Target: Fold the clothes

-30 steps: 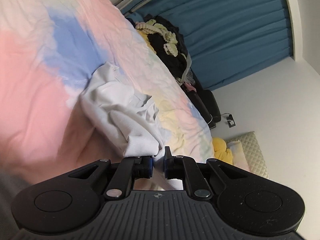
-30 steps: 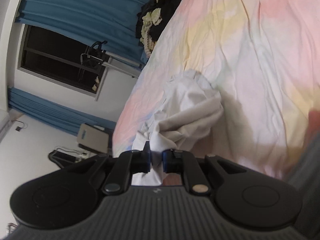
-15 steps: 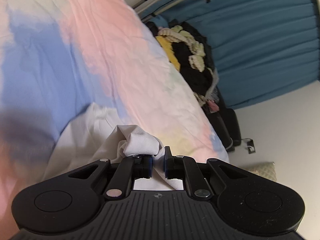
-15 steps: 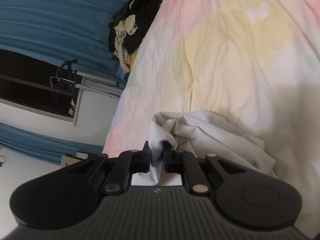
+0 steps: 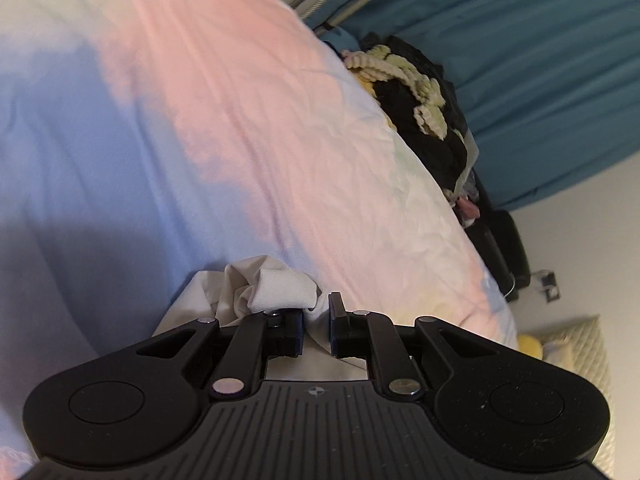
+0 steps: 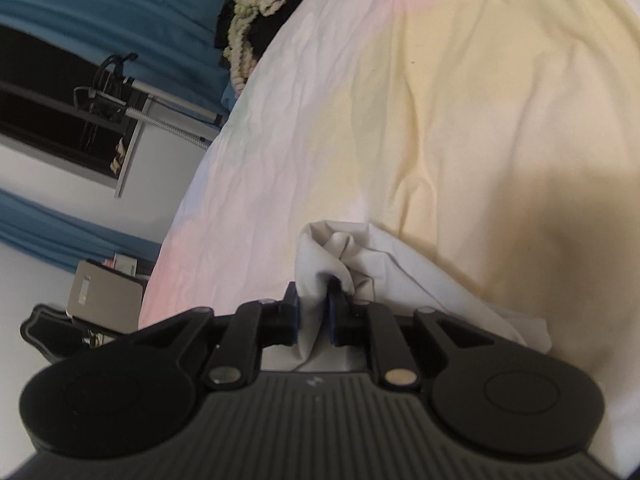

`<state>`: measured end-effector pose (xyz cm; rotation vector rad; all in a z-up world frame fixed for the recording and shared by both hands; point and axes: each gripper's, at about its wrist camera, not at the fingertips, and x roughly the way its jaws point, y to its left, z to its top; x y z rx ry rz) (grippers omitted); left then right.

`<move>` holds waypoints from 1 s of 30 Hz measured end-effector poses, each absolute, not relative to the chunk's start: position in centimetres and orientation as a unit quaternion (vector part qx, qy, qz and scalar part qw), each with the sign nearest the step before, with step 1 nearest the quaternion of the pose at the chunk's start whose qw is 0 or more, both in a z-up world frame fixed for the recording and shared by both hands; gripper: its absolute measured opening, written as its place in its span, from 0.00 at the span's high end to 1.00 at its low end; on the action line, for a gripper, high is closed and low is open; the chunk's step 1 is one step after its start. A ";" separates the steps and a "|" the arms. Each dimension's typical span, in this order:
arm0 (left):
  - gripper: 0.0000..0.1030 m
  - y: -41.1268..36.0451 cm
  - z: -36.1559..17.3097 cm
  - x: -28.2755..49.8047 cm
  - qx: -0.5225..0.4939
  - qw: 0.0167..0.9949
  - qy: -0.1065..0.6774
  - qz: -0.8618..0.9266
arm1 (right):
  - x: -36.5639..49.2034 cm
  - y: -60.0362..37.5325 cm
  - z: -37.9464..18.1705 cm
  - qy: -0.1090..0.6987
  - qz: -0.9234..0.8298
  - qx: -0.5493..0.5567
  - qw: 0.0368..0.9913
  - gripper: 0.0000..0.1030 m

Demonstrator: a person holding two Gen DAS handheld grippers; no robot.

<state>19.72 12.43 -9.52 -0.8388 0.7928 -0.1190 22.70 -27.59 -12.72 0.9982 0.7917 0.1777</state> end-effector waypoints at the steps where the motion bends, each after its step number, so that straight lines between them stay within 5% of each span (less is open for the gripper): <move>1: 0.82 12.3 -9.2 19.5 -0.390 0.841 0.369 -0.061 | 22.4 -27.7 -12.4 0.363 0.094 0.463 0.803 0.74; 4: 0.58 11.4 -8.1 18.5 -0.353 0.863 0.354 -0.072 | 21.3 -27.6 -10.4 0.329 0.133 0.434 0.828 0.43; 6: 0.32 10.7 -6.9 17.2 -0.319 0.887 0.326 -0.072 | 20.3 -26.8 -8.5 0.296 0.160 0.386 0.859 0.39; 8: 0.23 9.9 -5.7 15.9 -0.276 0.911 0.299 -0.072 | 19.2 -25.7 -6.7 0.260 0.186 0.329 0.889 0.39; 12: 0.23 7.8 -5.2 15.0 -0.178 0.938 0.290 -0.072 | 17.9 -22.8 -5.3 0.228 0.218 0.207 0.926 0.45; 20: 0.23 5.9 -8.6 15.9 -0.083 0.939 0.328 -0.053 | 19.0 -20.3 -9.6 0.291 0.169 0.077 0.939 0.62; 30: 0.23 7.0 -5.9 12.2 -0.083 0.948 0.304 -0.043 | 17.3 -24.3 -9.2 0.282 0.124 0.069 0.949 0.62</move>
